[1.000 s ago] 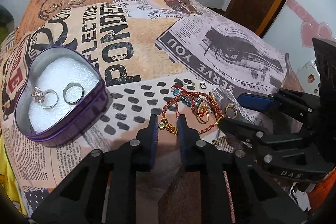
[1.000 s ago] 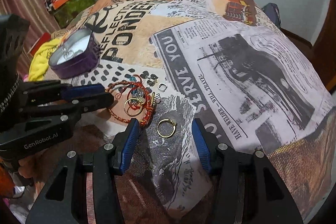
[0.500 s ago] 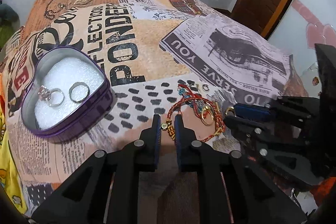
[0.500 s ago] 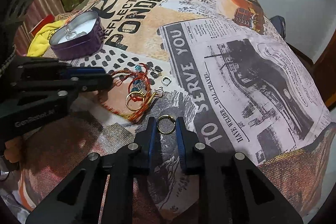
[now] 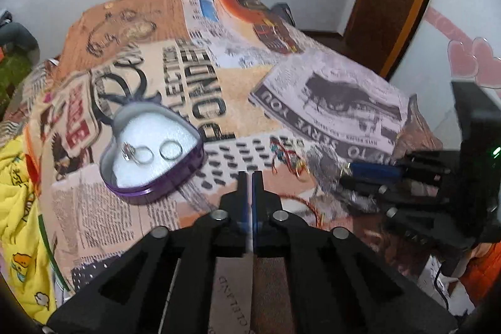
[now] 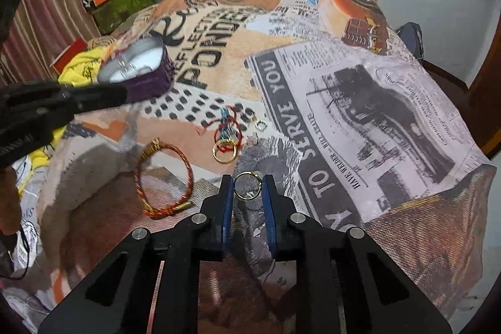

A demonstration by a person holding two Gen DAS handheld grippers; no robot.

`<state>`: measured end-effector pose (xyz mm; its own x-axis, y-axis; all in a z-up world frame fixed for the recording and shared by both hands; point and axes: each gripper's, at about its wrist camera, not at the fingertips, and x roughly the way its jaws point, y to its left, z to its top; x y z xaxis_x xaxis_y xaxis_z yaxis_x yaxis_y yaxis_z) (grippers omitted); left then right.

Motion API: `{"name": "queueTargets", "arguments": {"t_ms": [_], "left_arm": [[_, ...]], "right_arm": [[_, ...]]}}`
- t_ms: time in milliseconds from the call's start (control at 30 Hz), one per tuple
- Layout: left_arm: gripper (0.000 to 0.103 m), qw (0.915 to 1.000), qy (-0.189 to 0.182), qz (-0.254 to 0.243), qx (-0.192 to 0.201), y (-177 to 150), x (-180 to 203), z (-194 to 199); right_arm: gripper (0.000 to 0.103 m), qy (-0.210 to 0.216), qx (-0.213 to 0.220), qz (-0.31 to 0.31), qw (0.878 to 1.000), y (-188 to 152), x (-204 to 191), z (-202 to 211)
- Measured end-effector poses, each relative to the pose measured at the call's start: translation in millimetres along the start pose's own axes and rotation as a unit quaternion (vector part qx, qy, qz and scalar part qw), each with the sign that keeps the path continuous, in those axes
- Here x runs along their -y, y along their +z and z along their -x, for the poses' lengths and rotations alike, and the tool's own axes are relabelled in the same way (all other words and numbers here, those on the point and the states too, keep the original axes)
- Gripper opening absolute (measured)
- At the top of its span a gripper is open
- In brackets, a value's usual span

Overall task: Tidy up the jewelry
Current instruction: 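Grasp the red-and-gold braided bracelet with the left tool while the right tool grasps a gold ring, then carry the bracelet and gold ring into the heart tin and open both tools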

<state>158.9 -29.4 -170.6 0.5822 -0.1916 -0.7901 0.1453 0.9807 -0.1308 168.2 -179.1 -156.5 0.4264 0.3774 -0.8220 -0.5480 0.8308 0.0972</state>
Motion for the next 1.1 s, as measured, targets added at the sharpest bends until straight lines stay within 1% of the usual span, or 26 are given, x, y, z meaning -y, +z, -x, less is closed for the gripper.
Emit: {"name": "queueTargets", "arguments": {"t_ms": [100,267,300,367,533,667,833,1100], "left_arm": [[0.005,0.9996,-0.009,0.001,-0.027,-3,0,-14],[0.006,0.998,-0.009,-0.004,-0.063,-14,5,-41],[0.009,0.9976,-0.011,-0.002,-0.068,-16,5,-46],[0.009,0.9982,-0.009,-0.002,-0.06,-18,6,-49],[0.008,0.9984,-0.002,-0.013,-0.054,-19,9,-51],[0.008,0.9987,-0.003,-0.003,-0.051,-21,5,-45],[0.008,0.9995,0.002,0.015,-0.027,-20,-7,-22],[0.008,0.999,0.027,0.027,0.024,-11,-30,21]], "right_arm": [[0.016,0.001,0.013,-0.008,1.0,2,-1,8],[0.016,0.003,0.017,-0.019,1.0,4,-1,10],[0.016,0.003,0.017,-0.019,1.0,3,-2,11],[0.016,0.003,0.018,-0.019,1.0,3,-3,11],[0.016,0.005,0.025,-0.023,0.999,7,-3,15],[0.016,0.011,0.037,-0.025,0.999,11,-6,21],[0.016,0.02,0.052,-0.027,0.998,21,-14,26],[0.016,0.036,0.082,-0.017,0.996,42,-36,33]]}}
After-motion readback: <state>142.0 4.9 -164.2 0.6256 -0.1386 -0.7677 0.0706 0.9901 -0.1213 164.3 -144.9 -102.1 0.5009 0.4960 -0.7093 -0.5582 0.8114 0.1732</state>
